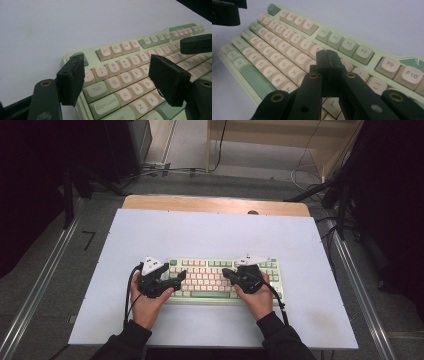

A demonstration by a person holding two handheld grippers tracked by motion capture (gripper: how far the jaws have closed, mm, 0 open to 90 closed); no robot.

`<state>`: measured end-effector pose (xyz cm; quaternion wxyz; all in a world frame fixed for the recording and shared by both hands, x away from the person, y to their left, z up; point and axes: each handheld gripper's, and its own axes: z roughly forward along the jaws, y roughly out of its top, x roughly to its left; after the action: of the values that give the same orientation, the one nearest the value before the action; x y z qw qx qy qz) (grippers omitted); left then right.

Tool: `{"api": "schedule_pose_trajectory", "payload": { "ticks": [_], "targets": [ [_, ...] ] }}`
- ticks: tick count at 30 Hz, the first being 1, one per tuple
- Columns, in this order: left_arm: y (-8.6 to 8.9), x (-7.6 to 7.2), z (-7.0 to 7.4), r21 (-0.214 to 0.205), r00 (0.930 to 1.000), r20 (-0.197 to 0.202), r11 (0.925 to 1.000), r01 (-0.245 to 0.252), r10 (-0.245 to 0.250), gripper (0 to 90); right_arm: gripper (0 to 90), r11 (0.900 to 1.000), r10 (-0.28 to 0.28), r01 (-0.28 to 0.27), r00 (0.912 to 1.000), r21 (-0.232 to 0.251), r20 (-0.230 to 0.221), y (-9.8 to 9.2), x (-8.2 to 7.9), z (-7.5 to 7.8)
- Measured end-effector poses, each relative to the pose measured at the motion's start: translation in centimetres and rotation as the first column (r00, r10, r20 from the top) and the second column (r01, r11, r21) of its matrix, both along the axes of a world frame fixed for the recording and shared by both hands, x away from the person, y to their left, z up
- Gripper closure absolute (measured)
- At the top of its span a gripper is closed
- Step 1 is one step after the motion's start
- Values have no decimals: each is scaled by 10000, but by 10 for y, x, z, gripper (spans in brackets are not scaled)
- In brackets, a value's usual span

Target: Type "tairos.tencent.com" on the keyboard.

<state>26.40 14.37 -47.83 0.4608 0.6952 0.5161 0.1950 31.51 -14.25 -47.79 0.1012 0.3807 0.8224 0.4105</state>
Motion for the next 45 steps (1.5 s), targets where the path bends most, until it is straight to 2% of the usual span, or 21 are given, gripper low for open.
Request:
{"api": "schedule_pose_trajectory", "payload": {
  "ticks": [20,23,26,29,31,36,39,45],
  "targets": [
    [-1,0,0,10,10000,30,10000,39,-39,294,878,9991,-19,9,9998,-431,-215,6,4,-9],
    [-1,0,0,-9,10000,55,10000,46,-46,296,878,9992,-29,18,9996,-401,-280,6,4,-9],
    [-1,0,0,-52,10000,75,10000,38,-38,296,872,10000,-4,3,9999,-70,-142,3,2,-3],
    [-1,-1,0,-76,10000,88,10000,40,-40,296,764,9994,2,-2,10000,356,8,1,0,5],
    [-1,-1,0,-72,9999,97,10000,58,-57,295,615,9974,-55,50,10000,715,69,-2,0,11],
    [-1,-1,0,-41,9999,100,10000,82,-81,295,345,9960,-342,312,9988,840,339,-4,0,17],
    [-1,-1,0,-26,9999,104,10000,83,-82,295,267,9961,-507,490,9985,735,216,-5,1,16],
    [-2,-1,0,-27,9999,93,9999,98,-98,295,237,9962,-578,565,9982,660,171,-7,1,16]
  ]
}}
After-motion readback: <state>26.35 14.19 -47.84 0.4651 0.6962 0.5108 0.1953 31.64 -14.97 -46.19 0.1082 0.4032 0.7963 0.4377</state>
